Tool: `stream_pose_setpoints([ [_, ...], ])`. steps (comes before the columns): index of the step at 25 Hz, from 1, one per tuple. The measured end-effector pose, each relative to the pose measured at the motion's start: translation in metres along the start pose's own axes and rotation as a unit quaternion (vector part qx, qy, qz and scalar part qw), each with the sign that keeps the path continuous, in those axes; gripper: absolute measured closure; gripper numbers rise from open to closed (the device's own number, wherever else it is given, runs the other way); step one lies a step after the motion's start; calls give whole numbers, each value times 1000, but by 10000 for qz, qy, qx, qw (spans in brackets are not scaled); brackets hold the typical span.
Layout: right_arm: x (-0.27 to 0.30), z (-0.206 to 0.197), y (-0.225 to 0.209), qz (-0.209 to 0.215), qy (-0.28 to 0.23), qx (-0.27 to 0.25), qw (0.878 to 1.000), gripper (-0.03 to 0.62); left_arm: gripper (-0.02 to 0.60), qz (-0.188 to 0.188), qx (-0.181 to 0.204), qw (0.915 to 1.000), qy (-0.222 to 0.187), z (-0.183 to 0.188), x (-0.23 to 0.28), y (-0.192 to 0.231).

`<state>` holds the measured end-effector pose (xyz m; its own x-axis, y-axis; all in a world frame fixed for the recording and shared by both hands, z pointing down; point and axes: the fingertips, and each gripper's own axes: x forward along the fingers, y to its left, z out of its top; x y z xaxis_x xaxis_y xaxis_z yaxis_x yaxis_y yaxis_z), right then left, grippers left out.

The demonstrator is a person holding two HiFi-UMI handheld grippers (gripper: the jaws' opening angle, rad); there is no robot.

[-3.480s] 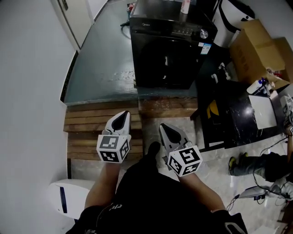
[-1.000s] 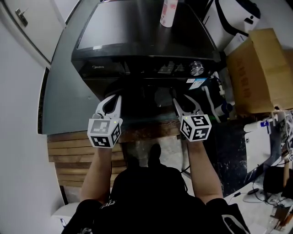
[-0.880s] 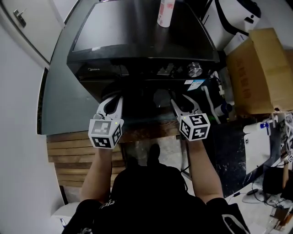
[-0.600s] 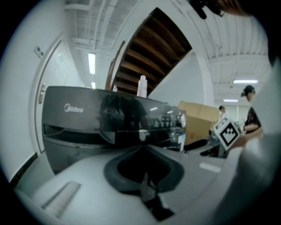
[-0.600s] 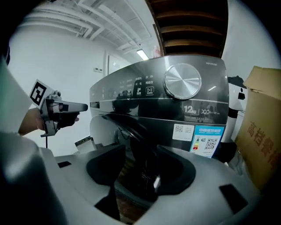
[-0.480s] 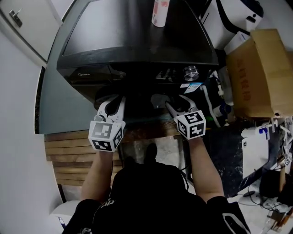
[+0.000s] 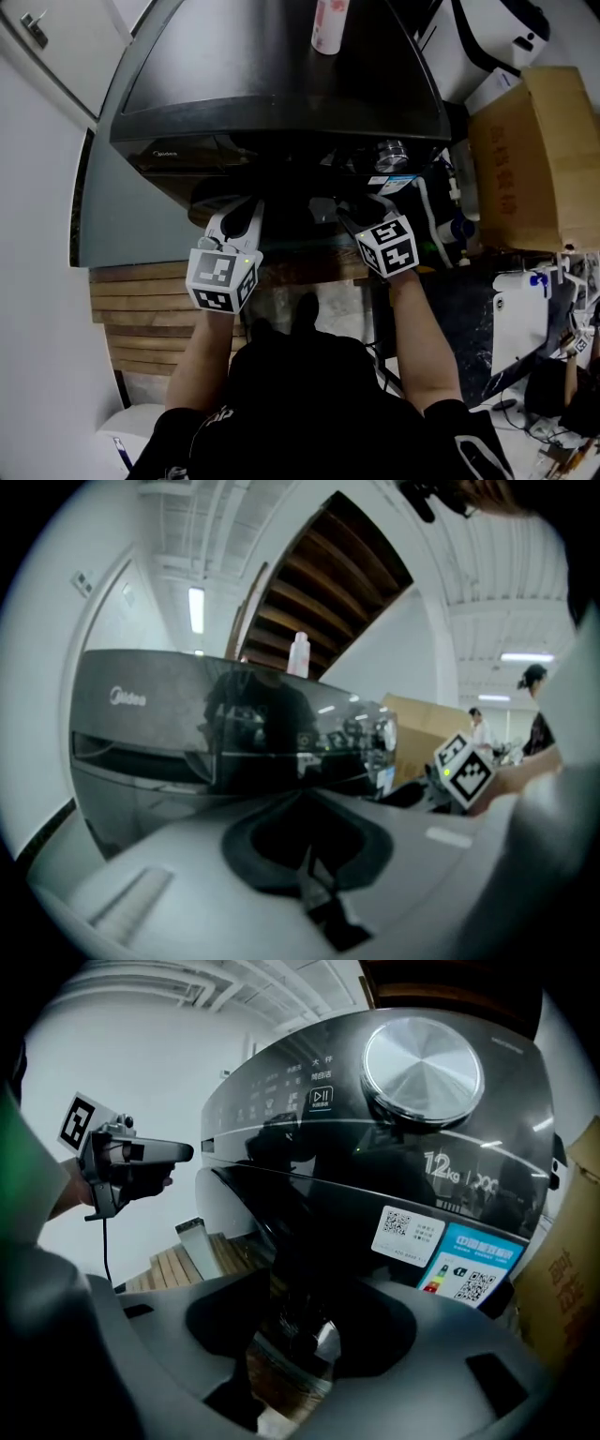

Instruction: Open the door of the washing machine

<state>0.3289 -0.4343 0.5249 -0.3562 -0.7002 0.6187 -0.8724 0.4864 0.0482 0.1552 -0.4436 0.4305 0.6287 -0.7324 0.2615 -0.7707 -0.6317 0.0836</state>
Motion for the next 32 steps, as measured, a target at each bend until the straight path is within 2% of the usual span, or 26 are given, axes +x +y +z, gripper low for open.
stream_pose_setpoints([
  [1,1,0,0,35,48,-103,9999,406,572,17,-38,10000,14,-2,0,0],
  [5,2,-3,-1,291,232,-594,9975,429,572,72,-33,10000,51,-3,-3,0],
  [9,5,-6,0,584,607,-1218,9890,456,572,120,-107,9998,107,-8,-6,1],
  [12,10,-11,1,709,832,-1307,9854,431,572,103,-127,9998,127,-10,-7,-2],
  [17,13,-14,2,798,1004,-1546,9796,441,572,108,-130,9998,145,-12,-9,-3],
  [19,14,-17,3,841,1137,-1773,9739,447,572,123,-136,9997,153,-13,-10,-2],
  [23,15,-22,4,1033,1487,-2365,9546,469,573,174,-144,9996,171,-14,-14,-2],
  [25,15,-22,4,1074,1484,-2446,9522,471,572,213,-156,9995,177,-15,-17,-1],
  [32,17,-22,5,1023,1304,-2393,9567,467,573,424,-216,9987,190,-16,-27,4],
])
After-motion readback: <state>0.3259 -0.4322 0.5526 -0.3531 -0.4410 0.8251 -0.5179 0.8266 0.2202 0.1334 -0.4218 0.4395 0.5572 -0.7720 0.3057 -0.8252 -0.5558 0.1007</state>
